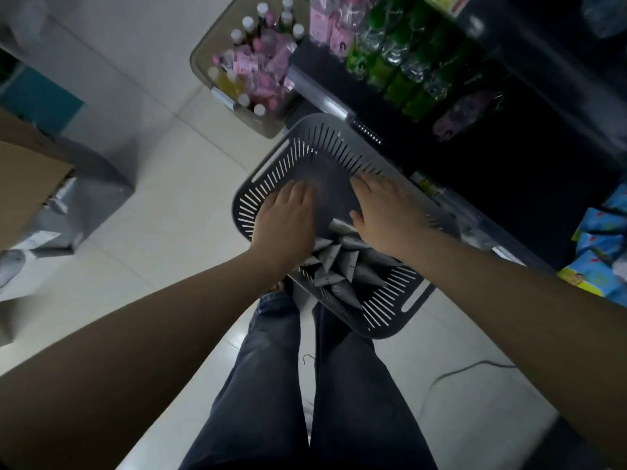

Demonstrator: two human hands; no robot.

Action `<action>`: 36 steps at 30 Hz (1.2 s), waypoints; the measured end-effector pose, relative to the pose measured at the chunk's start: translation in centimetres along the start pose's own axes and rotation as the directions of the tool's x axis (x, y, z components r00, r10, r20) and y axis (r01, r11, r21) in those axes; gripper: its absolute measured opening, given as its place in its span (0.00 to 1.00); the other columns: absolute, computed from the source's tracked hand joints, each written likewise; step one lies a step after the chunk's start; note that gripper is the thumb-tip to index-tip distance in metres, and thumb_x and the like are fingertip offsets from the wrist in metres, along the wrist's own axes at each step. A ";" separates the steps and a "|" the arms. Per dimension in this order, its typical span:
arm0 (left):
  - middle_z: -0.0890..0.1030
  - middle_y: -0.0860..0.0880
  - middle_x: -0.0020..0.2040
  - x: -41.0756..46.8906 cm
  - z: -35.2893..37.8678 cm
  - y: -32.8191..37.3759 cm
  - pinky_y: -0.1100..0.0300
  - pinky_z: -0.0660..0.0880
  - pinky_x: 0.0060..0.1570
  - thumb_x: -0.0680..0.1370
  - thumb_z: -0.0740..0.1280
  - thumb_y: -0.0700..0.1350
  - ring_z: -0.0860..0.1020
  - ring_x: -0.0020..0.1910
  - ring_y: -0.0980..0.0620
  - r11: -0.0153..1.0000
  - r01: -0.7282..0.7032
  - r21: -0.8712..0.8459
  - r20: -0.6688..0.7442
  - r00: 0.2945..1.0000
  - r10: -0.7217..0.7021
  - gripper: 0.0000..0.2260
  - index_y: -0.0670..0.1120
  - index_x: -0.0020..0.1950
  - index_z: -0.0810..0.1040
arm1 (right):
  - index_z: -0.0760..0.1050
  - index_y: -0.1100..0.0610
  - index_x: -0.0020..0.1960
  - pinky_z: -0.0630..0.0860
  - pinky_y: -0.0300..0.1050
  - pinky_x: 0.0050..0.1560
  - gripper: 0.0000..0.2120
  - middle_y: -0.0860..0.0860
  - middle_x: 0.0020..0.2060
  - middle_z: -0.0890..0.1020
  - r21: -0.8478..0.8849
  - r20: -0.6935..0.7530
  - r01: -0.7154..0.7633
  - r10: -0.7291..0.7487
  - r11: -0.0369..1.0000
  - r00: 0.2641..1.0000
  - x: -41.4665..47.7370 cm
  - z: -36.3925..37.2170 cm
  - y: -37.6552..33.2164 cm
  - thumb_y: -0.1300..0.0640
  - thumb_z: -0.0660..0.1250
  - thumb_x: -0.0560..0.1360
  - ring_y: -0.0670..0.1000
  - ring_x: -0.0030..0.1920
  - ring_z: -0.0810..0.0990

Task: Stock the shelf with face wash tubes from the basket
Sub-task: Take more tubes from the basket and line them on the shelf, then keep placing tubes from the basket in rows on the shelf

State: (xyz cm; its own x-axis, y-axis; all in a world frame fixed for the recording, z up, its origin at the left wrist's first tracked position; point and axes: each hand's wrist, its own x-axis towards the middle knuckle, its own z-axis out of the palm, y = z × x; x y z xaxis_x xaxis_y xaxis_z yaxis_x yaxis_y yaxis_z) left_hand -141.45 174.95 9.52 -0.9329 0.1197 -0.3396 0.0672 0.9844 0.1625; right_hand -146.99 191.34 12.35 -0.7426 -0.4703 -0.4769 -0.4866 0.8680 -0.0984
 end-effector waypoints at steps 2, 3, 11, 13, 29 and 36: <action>0.71 0.42 0.68 0.0 1.3 -0.1 0.51 0.64 0.67 0.75 0.60 0.43 0.68 0.69 0.43 1.000 0.015 -0.023 0.036 0.999 -0.015 0.23 0.41 0.71 0.66 | 0.59 0.61 0.74 0.60 0.50 0.71 0.26 0.57 0.72 0.65 0.037 0.022 -0.006 0.006 0.999 1.000 0.4 1.4 0.2 0.52 0.59 0.79 0.56 0.72 0.64; 0.73 0.43 0.65 0.0 1.9 -0.1 0.51 0.66 0.64 0.75 0.60 0.43 0.70 0.66 0.43 0.999 0.021 -0.031 0.053 0.998 -0.019 0.22 0.41 0.69 0.68 | 0.60 0.61 0.73 0.62 0.50 0.70 0.25 0.57 0.71 0.67 0.047 0.035 -0.010 0.008 0.999 0.999 0.6 2.0 0.4 0.52 0.59 0.79 0.56 0.71 0.65; 0.79 0.43 0.53 0.5 5.6 0.2 0.53 0.70 0.53 0.78 0.58 0.51 0.77 0.53 0.42 0.998 0.041 -0.054 0.190 0.981 -0.030 0.14 0.42 0.53 0.76 | 0.64 0.60 0.71 0.69 0.53 0.65 0.21 0.57 0.67 0.72 0.124 0.125 -0.029 0.013 0.992 0.992 2.6 6.7 1.3 0.53 0.57 0.80 0.58 0.66 0.71; 0.80 0.44 0.52 0.6 6.4 0.5 0.53 0.70 0.52 0.78 0.57 0.53 0.77 0.51 0.42 0.998 0.031 -0.060 0.219 0.976 -0.018 0.16 0.42 0.53 0.76 | 0.66 0.60 0.70 0.71 0.52 0.62 0.20 0.57 0.65 0.74 0.146 0.124 -0.011 -0.007 0.989 0.992 3.0 7.6 1.5 0.54 0.57 0.80 0.58 0.64 0.73; 0.82 0.49 0.46 2.4 8.9 0.8 0.58 0.65 0.43 0.78 0.60 0.46 0.80 0.47 0.45 0.997 -0.073 0.001 0.276 0.959 0.070 0.11 0.55 0.59 0.76 | 0.80 0.56 0.53 0.67 0.45 0.35 0.14 0.58 0.43 0.82 0.174 0.094 -0.039 0.022 0.984 0.995 4.1 10.5 2.9 0.52 0.57 0.81 0.60 0.43 0.81; 0.82 0.49 0.47 3.1 9.1 0.3 0.57 0.70 0.40 0.78 0.61 0.44 0.81 0.46 0.46 0.997 -0.052 0.065 0.285 0.958 0.031 0.11 0.52 0.58 0.77 | 0.79 0.57 0.53 0.68 0.44 0.35 0.09 0.57 0.42 0.82 0.146 0.070 -0.062 0.052 0.987 0.996 4.4 10.7 3.6 0.61 0.60 0.79 0.59 0.43 0.81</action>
State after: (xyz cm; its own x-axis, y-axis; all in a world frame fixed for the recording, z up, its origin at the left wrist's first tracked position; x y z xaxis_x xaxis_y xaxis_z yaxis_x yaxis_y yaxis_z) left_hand -141.14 176.76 0.08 -0.7906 0.1820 -0.5846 0.1381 0.9832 0.1193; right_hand -147.06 194.06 0.53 -0.7327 -0.4124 -0.5413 -0.3672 0.9093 -0.1956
